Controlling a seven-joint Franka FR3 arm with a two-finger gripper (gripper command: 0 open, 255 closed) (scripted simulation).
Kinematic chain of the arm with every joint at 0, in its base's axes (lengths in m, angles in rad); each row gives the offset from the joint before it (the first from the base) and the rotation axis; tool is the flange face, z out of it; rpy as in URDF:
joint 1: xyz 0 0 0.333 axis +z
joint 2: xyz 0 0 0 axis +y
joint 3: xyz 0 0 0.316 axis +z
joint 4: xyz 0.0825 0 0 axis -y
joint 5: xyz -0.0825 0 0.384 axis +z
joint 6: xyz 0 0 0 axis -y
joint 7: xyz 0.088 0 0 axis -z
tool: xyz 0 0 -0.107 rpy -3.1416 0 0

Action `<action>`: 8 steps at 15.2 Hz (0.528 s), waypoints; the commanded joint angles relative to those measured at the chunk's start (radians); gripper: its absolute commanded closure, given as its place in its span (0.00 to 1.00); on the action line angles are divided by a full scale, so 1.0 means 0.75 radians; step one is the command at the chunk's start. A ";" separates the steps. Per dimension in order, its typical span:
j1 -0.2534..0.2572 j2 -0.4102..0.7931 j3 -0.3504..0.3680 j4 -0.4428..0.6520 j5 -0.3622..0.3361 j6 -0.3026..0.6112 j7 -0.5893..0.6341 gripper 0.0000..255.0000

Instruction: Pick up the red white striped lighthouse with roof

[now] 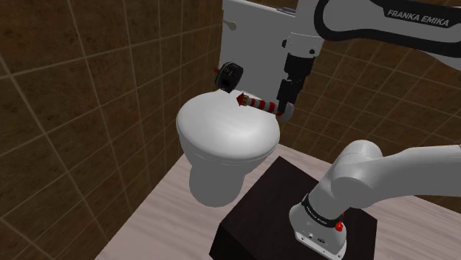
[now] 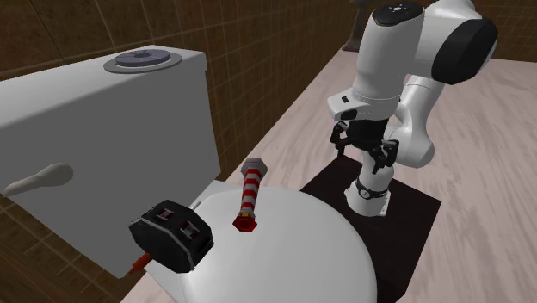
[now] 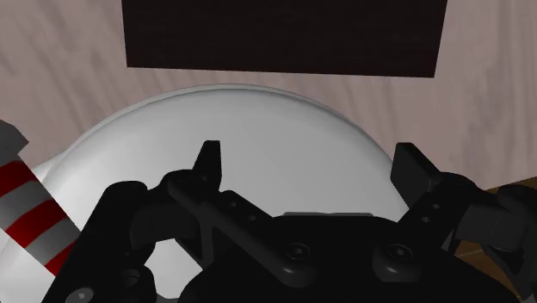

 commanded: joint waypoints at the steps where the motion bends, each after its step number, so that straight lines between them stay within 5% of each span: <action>1: 0.000 0.000 0.000 0.000 0.000 0.000 0.000 0.00; 8: -0.003 0.077 -0.245 -0.073 -0.175 0.231 -0.405 0.00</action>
